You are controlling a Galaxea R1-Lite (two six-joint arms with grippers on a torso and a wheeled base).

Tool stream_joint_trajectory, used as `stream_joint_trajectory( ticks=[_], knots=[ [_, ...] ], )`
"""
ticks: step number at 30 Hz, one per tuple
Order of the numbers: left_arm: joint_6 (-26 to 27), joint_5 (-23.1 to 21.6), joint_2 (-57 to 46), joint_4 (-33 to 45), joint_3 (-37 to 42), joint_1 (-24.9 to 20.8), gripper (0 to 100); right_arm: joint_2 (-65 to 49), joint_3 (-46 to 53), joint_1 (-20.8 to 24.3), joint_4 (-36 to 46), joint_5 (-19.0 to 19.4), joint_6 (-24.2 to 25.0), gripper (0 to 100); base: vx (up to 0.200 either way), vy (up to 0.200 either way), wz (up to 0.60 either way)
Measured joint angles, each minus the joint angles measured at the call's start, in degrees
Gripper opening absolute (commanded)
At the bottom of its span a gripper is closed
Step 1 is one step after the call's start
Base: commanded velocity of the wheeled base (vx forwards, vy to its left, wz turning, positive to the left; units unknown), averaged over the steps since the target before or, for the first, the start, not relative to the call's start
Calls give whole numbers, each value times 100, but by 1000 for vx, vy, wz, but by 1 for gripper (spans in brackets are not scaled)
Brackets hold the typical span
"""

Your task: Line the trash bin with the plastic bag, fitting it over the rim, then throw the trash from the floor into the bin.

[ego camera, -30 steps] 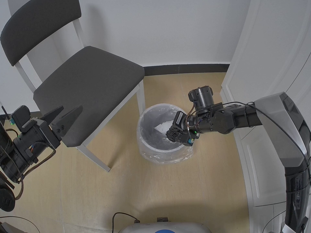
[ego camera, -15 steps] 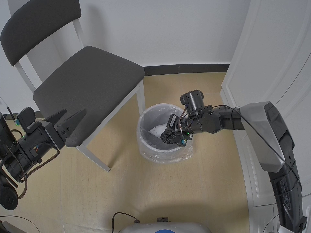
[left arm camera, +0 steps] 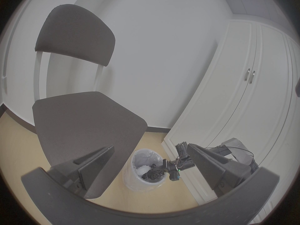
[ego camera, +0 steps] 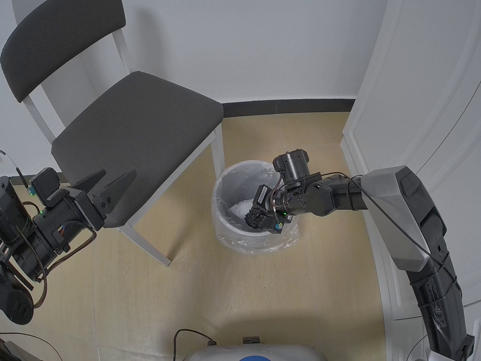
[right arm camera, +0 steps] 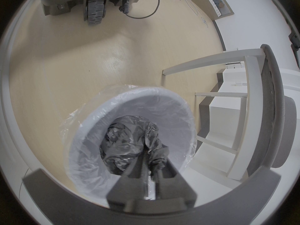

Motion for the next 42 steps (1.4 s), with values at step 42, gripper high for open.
stream_joint_trajectory(
  ticks=[42],
  knots=[
    [158,2,-83,-240,271,-312,100,-2894,3903,-88,-3685,-2014,7401,100,0,0,0]
  ],
)
